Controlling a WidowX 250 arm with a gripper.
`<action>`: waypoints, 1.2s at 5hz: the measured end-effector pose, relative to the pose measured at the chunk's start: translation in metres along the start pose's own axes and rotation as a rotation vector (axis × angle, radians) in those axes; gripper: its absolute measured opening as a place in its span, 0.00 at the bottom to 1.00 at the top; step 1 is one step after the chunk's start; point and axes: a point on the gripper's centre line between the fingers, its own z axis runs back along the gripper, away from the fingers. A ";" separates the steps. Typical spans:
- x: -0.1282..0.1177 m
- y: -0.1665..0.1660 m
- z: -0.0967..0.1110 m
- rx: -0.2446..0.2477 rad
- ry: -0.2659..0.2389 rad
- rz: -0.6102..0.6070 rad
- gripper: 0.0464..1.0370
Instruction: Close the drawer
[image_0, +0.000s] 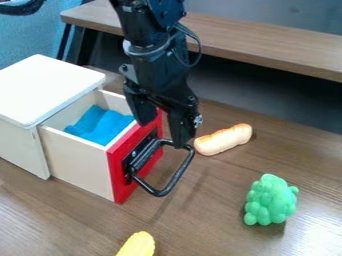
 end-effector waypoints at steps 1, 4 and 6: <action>-0.004 0.000 -0.007 -0.003 0.028 0.001 0.96; 0.007 0.002 -0.035 -0.005 0.081 0.049 0.96; 0.010 0.014 -0.057 -0.034 0.084 0.144 0.96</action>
